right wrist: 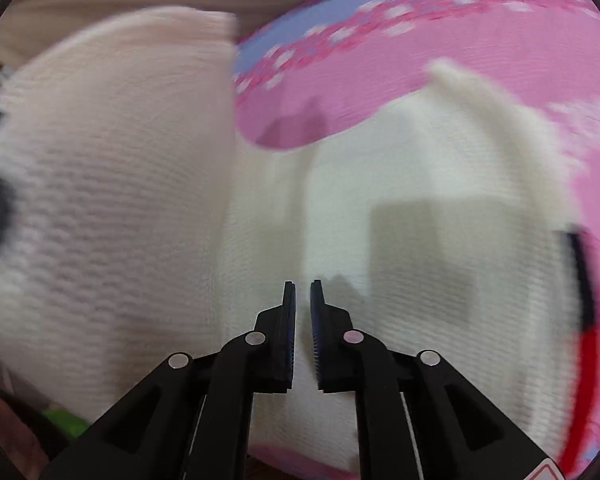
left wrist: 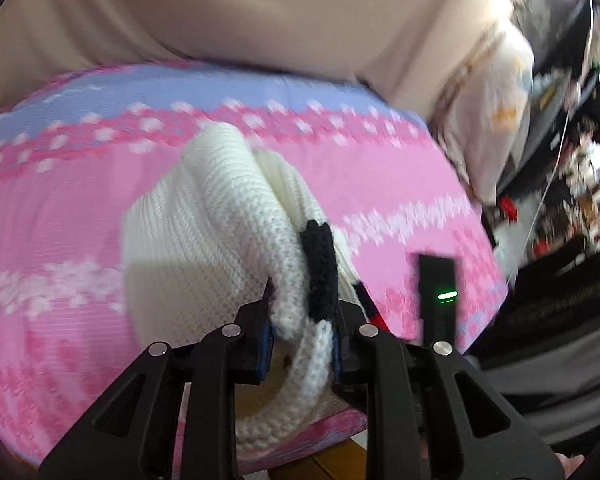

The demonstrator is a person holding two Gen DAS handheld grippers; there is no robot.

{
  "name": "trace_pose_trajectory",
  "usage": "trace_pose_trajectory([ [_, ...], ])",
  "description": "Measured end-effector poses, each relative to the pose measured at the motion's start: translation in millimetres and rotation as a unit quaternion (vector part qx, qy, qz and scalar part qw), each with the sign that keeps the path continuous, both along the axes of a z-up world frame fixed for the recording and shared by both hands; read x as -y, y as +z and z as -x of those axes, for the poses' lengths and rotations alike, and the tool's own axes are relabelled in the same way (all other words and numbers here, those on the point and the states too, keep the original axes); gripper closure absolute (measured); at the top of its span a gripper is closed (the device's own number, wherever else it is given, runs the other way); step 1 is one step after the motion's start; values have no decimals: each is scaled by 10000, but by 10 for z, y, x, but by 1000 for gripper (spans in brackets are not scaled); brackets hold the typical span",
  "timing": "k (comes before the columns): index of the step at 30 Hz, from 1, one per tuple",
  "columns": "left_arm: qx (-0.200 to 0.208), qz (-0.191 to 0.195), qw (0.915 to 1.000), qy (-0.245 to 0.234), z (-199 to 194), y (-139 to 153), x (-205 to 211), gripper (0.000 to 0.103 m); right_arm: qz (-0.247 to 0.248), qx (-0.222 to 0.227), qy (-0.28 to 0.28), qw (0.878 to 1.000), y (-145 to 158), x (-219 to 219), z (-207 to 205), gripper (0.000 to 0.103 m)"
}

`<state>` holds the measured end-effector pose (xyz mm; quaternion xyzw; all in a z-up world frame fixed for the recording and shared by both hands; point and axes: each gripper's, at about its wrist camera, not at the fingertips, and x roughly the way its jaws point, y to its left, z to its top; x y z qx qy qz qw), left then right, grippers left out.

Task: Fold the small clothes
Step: 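Fold the sweater over with the right gripper and flatten it onto the sheet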

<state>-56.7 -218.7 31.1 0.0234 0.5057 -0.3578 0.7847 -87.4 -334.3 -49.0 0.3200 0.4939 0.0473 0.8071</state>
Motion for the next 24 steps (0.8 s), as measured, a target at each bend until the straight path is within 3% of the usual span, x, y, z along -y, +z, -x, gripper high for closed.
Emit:
trace_pose_trajectory([
  [3,-125,-502,9984,-215,185,-386,355,71,229,-121,-616,9978,25,525,412,90],
  [5,-293,-403,9981,-372,358,-475,360,56,373,-280,-973,9942,29,828,681,89],
  [6,-249,-400,9981,-399,416,-470,303,37,362,-308,-1096,9928,44,939,790,87],
  [7,-112,-461,9980,-409,476,-456,233,25,359,-306,-1211,9915,73,1029,893,78],
  [8,73,-558,9975,-439,554,-440,147,22,365,-260,-1308,9904,128,1108,982,70],
  [9,241,-706,9958,-536,627,-444,30,17,343,-201,-1343,9901,169,1125,992,52],
  [10,320,-830,9941,-621,678,-460,-92,15,286,-73,-1352,9904,243,1118,980,43],
  [12,410,-1140,9903,-678,762,-511,-363,14,151,118,-1173,9929,354,1064,856,42],
  [13,407,-1274,9890,-638,779,-579,-451,14,92,176,-1010,9947,381,1040,771,37],
  [15,228,-1472,9879,-422,806,-718,-700,14,-40,163,-707,9974,398,902,620,32],
  [20,20,-1182,9930,42,858,-789,-911,12,-534,-315,-328,9975,143,596,234,32],
  [24,167,-1429,9895,-108,861,-1022,-734,12,-948,-737,-131,9927,-36,392,102,30],
])
